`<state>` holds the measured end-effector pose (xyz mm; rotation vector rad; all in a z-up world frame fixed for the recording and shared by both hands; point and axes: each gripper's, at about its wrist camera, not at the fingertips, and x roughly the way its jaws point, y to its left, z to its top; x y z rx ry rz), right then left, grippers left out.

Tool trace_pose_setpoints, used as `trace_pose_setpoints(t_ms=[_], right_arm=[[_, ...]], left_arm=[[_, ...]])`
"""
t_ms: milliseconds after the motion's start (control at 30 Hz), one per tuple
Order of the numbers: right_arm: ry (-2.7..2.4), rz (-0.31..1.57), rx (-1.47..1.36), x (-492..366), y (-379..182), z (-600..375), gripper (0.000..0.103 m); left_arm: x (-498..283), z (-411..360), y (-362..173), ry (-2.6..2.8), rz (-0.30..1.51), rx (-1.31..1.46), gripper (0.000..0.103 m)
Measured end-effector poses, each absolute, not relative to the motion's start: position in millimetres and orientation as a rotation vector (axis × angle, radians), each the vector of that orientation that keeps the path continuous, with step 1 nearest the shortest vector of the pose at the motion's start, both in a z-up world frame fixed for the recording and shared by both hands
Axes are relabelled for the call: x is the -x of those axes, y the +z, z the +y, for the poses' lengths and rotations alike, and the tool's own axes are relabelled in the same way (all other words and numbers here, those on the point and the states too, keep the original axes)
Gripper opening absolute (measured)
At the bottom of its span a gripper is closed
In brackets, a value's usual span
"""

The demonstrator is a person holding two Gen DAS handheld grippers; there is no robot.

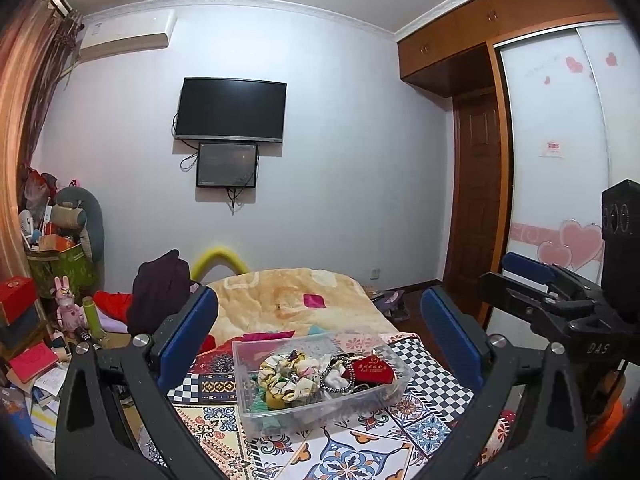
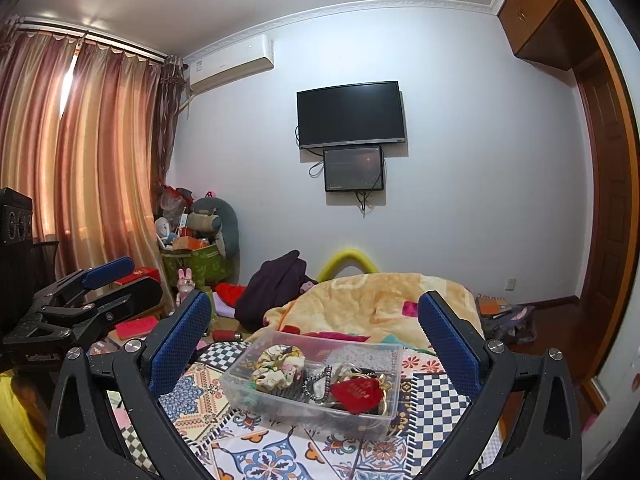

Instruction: Organize soft objects

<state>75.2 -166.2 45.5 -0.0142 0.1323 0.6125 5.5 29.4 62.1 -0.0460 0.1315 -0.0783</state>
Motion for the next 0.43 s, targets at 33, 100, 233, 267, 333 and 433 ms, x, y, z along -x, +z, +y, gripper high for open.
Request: trace_pose_setpoints(t_ms=[33,100,233,267,333,433], right_arm=[[0.612,0.133,0.014,-75.1,45.5,-166.1,0.103],[0.613,0.135,0.015,-75.7,45.5,-165.6,0.103],[0.610,0.138,0.017,-76.6,44.7,-165.5,0.103],[0.610,0.140,0.017,-76.9,44.5,-165.5,0.103],[0.612,0.143,0.014,-77.6,44.4,-165.5,0.103],[0.609,0.147,0.016,-78.8,43.8,-166.1,0.103]], left_arm=[[-5.9,29.7,62.0,-0.078,0.134,0.050,0.103],[-6.9,29.9,61.8,-0.084,0.139,0.053,0.103],[-6.5,29.1,61.8,-0.084,0.141,0.047,0.103],[-7.1,29.2,62.2,-0.085,0.142,0.047,0.103],[-7.6,29.2,62.4,-0.085,0.145,0.049,0.103],[-9.8,30.0,61.6,-0.084,0.151,0.051,0.103]])
